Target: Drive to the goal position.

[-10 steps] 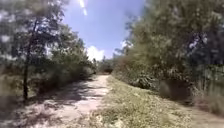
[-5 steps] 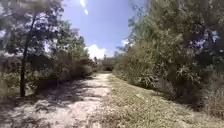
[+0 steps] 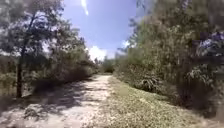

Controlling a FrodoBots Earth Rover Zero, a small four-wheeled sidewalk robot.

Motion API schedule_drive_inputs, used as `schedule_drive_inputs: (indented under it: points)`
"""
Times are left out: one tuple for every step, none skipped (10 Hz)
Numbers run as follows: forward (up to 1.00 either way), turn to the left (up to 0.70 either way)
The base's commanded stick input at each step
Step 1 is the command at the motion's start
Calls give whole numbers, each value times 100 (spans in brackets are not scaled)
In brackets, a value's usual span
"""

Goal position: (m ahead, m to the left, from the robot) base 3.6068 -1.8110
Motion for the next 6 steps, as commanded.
schedule_drive_inputs:
  points:
    - [50, 16]
    - [50, 43]
    - [50, 24]
    - [50, 0]
    - [50, 0]
    - [50, 0]
